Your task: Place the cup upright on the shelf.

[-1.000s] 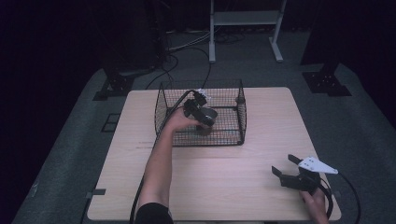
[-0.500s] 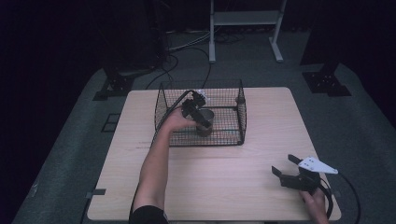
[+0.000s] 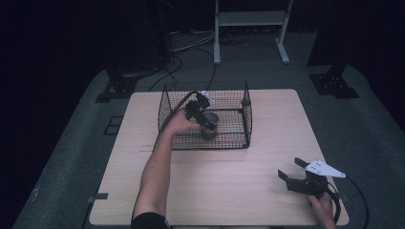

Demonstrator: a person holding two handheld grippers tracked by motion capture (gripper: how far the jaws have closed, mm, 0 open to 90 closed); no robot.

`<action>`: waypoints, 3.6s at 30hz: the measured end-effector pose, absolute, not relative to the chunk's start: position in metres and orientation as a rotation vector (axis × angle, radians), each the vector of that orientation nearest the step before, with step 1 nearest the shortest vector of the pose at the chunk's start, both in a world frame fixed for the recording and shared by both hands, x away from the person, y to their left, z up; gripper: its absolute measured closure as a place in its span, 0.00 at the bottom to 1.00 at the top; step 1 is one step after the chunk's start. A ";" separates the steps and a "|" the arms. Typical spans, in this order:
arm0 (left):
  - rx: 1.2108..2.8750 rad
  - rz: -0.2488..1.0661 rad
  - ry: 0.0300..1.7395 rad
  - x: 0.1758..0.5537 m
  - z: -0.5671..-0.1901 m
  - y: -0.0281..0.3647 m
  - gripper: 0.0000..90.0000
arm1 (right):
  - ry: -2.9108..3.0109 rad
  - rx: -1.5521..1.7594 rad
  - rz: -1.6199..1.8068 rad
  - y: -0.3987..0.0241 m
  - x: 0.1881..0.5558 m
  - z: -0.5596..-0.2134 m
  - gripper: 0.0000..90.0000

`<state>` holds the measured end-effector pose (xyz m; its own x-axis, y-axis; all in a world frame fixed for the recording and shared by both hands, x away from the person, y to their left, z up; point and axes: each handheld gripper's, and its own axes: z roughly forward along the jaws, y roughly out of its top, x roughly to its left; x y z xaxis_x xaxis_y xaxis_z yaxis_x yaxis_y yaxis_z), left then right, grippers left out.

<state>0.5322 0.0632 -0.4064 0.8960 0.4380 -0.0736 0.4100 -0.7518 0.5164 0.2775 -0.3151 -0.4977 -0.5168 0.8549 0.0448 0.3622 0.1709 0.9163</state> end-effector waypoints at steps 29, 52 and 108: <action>2.420 0.139 0.571 0.514 -0.369 0.077 0.08 | 1.958 1.147 1.324 -0.315 0.278 -0.498 0.15; 2.359 0.197 0.498 0.466 -0.341 0.098 0.07 | 1.962 1.139 1.291 -0.313 0.278 -0.498 0.15; 2.266 0.257 0.347 0.369 -0.351 0.127 0.07 | 1.955 1.152 1.265 -0.312 0.278 -0.498 0.15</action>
<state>0.3694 0.1270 -0.3509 0.9415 0.3294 0.0711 0.1645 -0.6335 0.7561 0.2781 -0.3123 -0.4977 -0.4906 0.8713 0.0112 0.3674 0.1951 0.9094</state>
